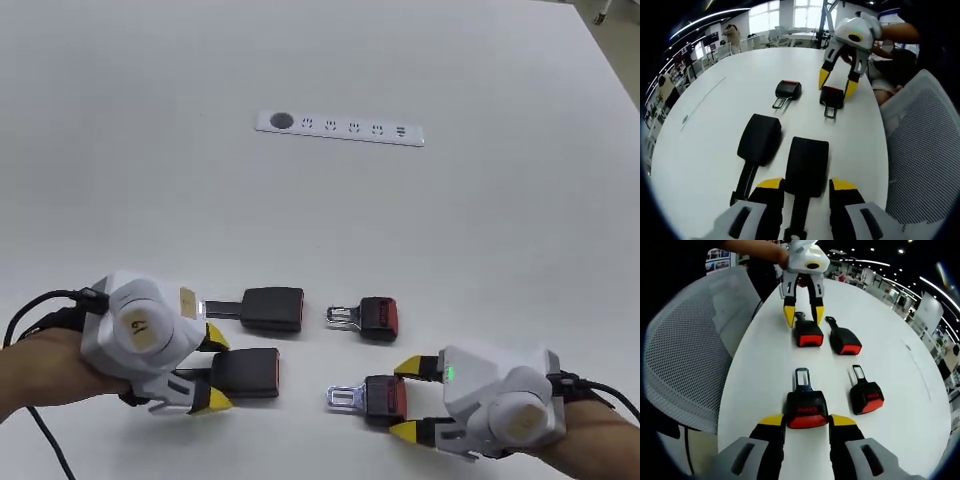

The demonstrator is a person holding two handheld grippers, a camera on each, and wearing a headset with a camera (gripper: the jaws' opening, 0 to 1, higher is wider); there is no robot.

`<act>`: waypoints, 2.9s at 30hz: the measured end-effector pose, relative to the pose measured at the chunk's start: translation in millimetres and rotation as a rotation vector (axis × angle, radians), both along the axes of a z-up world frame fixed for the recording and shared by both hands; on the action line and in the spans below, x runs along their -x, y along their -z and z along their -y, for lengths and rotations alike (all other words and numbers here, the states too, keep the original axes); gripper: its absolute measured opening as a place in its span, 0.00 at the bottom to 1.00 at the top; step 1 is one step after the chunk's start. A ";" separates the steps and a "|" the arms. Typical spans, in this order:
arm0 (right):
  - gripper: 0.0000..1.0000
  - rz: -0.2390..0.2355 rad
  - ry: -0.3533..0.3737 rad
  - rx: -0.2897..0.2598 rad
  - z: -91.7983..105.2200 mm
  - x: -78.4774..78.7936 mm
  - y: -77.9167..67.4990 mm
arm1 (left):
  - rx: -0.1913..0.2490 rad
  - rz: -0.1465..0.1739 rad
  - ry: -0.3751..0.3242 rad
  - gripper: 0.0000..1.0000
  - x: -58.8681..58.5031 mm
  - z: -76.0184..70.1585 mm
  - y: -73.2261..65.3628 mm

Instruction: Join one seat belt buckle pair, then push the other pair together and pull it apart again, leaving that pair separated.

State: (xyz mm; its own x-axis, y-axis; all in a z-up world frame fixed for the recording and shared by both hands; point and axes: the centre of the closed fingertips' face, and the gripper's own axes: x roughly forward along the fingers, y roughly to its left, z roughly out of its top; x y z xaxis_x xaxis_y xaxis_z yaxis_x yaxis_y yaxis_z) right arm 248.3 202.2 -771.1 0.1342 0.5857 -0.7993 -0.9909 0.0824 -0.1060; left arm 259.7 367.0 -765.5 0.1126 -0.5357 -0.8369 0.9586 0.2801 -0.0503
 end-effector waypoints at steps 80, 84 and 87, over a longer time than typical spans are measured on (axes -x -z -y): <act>0.30 -0.046 0.011 -0.028 -51.6 -10.9 1.7 | -0.127 -0.009 0.237 0.32 -0.3 -3.3 13.0; 0.30 -0.047 0.012 -0.030 -54.5 -12.1 1.3 | -0.127 -0.009 0.239 0.32 0.1 -2.8 12.6; 0.30 -0.048 0.009 -0.030 -57.2 -13.0 1.2 | -0.127 -0.009 0.240 0.32 0.2 -2.8 12.8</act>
